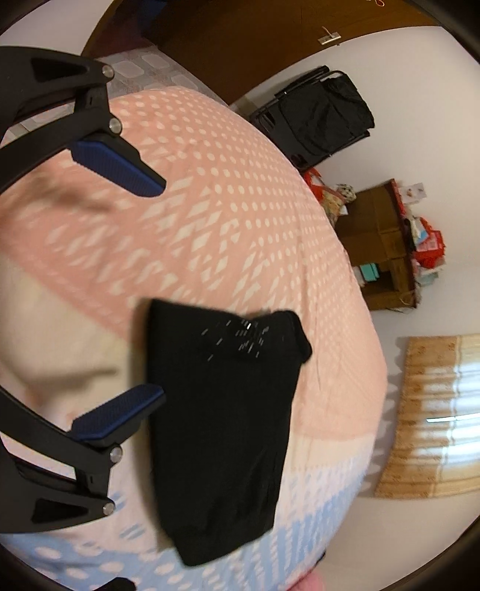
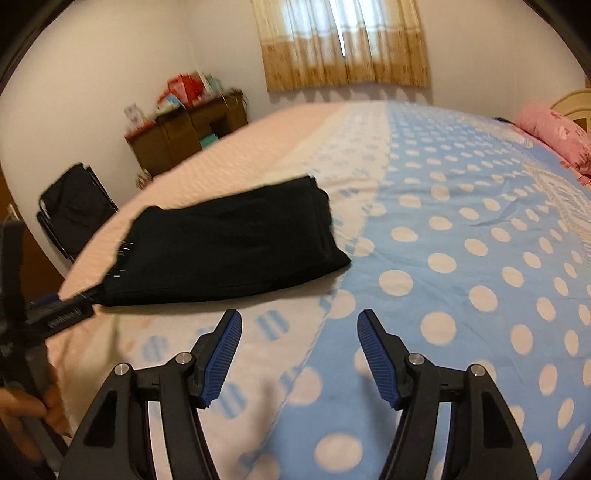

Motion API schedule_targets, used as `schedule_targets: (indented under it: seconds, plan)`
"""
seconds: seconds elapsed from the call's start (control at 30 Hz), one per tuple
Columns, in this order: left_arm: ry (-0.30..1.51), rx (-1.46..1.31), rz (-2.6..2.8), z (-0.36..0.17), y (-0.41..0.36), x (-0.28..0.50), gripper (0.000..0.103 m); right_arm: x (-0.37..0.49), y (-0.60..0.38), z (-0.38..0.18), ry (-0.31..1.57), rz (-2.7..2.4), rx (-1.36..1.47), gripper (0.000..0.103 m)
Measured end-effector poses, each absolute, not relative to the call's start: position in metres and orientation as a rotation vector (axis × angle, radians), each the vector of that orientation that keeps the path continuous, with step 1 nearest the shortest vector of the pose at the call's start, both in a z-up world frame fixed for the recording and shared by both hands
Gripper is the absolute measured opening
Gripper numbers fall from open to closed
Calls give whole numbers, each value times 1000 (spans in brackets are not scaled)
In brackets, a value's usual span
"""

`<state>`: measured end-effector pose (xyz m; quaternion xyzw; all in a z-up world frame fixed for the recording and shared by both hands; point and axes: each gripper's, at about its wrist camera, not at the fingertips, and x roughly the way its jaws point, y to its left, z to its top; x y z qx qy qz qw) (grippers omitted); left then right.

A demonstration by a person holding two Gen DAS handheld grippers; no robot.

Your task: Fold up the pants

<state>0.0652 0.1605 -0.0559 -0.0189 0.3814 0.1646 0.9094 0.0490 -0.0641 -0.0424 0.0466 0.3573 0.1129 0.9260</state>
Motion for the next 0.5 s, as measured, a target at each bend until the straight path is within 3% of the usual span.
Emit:
schedule_targets:
  seconds: [0.5]
  plan:
    - [668,9,293,-38,121,-11,103,-24,-71,-27,690,225,216,68]
